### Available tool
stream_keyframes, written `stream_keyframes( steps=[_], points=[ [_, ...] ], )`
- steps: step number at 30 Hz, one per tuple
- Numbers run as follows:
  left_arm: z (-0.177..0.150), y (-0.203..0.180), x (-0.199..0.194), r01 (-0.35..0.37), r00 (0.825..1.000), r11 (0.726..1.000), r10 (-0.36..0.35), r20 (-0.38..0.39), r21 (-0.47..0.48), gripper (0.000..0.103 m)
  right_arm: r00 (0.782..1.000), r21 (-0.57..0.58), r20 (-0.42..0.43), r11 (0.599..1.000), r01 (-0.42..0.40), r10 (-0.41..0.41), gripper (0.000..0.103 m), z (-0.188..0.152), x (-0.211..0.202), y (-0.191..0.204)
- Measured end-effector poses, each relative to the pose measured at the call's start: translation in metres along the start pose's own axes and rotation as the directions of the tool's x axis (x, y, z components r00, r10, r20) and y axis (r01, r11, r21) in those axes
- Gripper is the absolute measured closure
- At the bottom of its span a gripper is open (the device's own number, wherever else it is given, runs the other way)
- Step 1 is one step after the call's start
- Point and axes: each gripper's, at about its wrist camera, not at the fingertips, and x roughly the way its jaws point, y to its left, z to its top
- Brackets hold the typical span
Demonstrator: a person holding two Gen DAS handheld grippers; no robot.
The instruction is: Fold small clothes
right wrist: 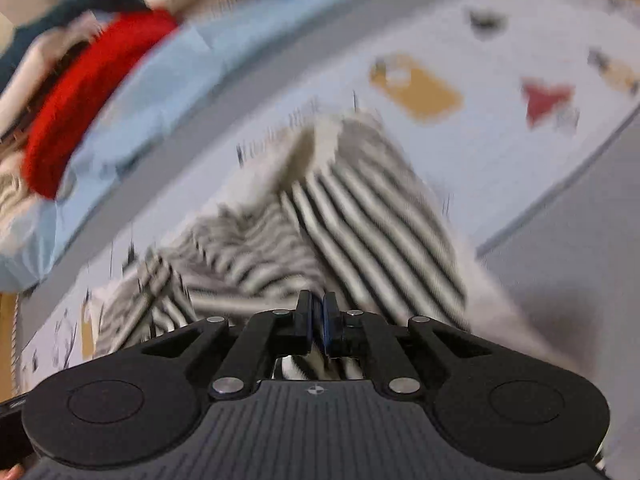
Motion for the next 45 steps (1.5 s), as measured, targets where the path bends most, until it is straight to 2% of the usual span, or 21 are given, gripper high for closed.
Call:
stream_keyframes(
  steps=[1, 3, 5, 7, 9, 10, 11, 13, 16, 18, 21, 23, 26, 29, 31, 33, 37, 42, 43, 44, 45],
  points=[
    [0.0, -0.005, -0.004, 0.017, 1.0, 0.999, -0.017, 0.02, 0.029, 0.054, 0.998, -0.019, 0.064, 1.0, -0.004, 0.005, 0.095, 0.001, -0.008, 0.004],
    [-0.001, -0.019, -0.007, 0.05, 0.998, 0.996, -0.054, 0.04, 0.079, 0.054, 0.993, -0.064, 0.112, 0.997, -0.041, 0.048, 0.086, 0.004, -0.016, 0.009],
    [-0.005, -0.03, -0.008, 0.069, 0.996, 0.989, -0.076, 0.052, 0.132, 0.055, 0.987, -0.091, 0.089, 0.988, -0.127, 0.135, 0.079, 0.005, -0.015, 0.014],
    [-0.009, -0.041, -0.001, 0.081, 0.995, 0.98, -0.091, 0.044, 0.181, 0.055, 0.983, -0.063, -0.003, 0.981, -0.185, 0.186, 0.078, 0.002, -0.002, 0.012],
    [-0.011, -0.042, 0.012, 0.071, 0.997, 0.975, -0.068, -0.023, 0.211, 0.055, 0.982, -0.052, -0.134, 0.989, -0.141, 0.133, 0.078, -0.004, 0.019, 0.01],
    [-0.012, -0.039, 0.024, 0.041, 0.996, 0.975, -0.023, -0.084, 0.219, 0.055, 0.979, -0.059, -0.199, 0.996, -0.067, 0.054, 0.078, -0.009, 0.031, 0.005],
    [-0.014, -0.032, 0.037, -0.013, 0.991, 0.978, 0.04, -0.128, 0.21, 0.061, 0.97, -0.052, -0.241, 0.999, -0.008, -0.005, 0.078, -0.014, 0.041, -0.002],
    [-0.015, -0.02, 0.044, -0.104, 0.982, 0.978, 0.13, -0.135, 0.182, 0.065, 0.97, 0.01, -0.245, 1.0, -0.004, 0.006, 0.078, -0.014, 0.044, -0.014],
    [-0.009, -0.022, 0.031, -0.045, 0.992, 0.985, 0.063, -0.106, 0.169, 0.065, 0.981, -0.014, -0.192, 0.999, -0.038, 0.035, 0.078, -0.005, 0.03, -0.01],
    [-0.009, -0.028, 0.024, -0.008, 0.996, 0.98, 0.025, -0.084, 0.197, 0.064, 0.985, -0.037, -0.168, 0.998, -0.05, 0.043, 0.075, -0.002, 0.024, -0.009],
    [-0.019, -0.029, 0.037, -0.056, 0.979, 0.97, 0.1, -0.179, 0.235, 0.064, 0.973, -0.053, -0.231, 0.999, -0.013, 0.001, 0.074, -0.009, 0.031, -0.014],
    [-0.025, -0.029, 0.038, -0.096, 0.97, 0.96, 0.149, -0.192, 0.263, 0.064, 0.971, -0.037, -0.241, 0.999, -0.003, -0.006, 0.074, -0.012, 0.024, -0.014],
    [-0.028, -0.04, 0.002, -0.11, 0.988, 0.937, 0.139, -0.067, 0.331, 0.064, 0.987, -0.052, -0.159, 0.998, -0.023, 0.015, 0.074, -0.007, -0.006, -0.006],
    [-0.045, -0.041, -0.043, -0.112, 0.992, 0.908, 0.08, 0.096, 0.404, 0.059, 0.996, -0.086, 0.015, 0.993, -0.086, 0.088, 0.074, 0.004, -0.062, 0.001],
    [-0.056, -0.033, -0.067, -0.12, 0.989, 0.909, 0.076, 0.126, 0.399, 0.058, 0.982, -0.12, 0.13, 0.985, -0.125, 0.14, 0.074, 0.007, -0.101, 0.002],
    [-0.069, -0.021, -0.096, -0.094, 0.992, 0.911, 0.053, 0.112, 0.403, 0.058, 0.967, -0.152, 0.211, 0.982, -0.115, 0.146, 0.073, 0.004, -0.138, -0.002],
    [-0.101, 0.002, -0.164, -0.058, 0.989, 0.874, -0.014, 0.144, 0.483, 0.058, 0.957, -0.214, 0.23, 0.968, -0.128, 0.177, 0.073, -0.02, -0.201, -0.034],
    [-0.155, 0.035, -0.221, -0.143, 0.955, 0.806, -0.04, 0.294, 0.574, 0.06, 0.955, -0.209, 0.278, 0.977, -0.047, 0.106, 0.073, -0.064, -0.253, -0.096],
    [-0.166, 0.046, -0.224, -0.133, 0.952, 0.812, -0.055, 0.302, 0.569, 0.061, 0.952, -0.208, 0.288, 0.977, -0.042, 0.102, 0.073, -0.075, -0.259, -0.109],
    [-0.172, 0.054, -0.225, -0.111, 0.957, 0.835, -0.057, 0.285, 0.54, 0.065, 0.95, -0.206, 0.297, 0.978, -0.037, 0.098, 0.073, -0.086, -0.258, -0.118],
    [-0.174, 0.059, -0.225, -0.087, 0.959, 0.844, -0.073, 0.275, 0.529, 0.069, 0.947, -0.205, 0.305, 0.978, -0.032, 0.095, 0.073, -0.097, -0.258, -0.128]
  ],
)
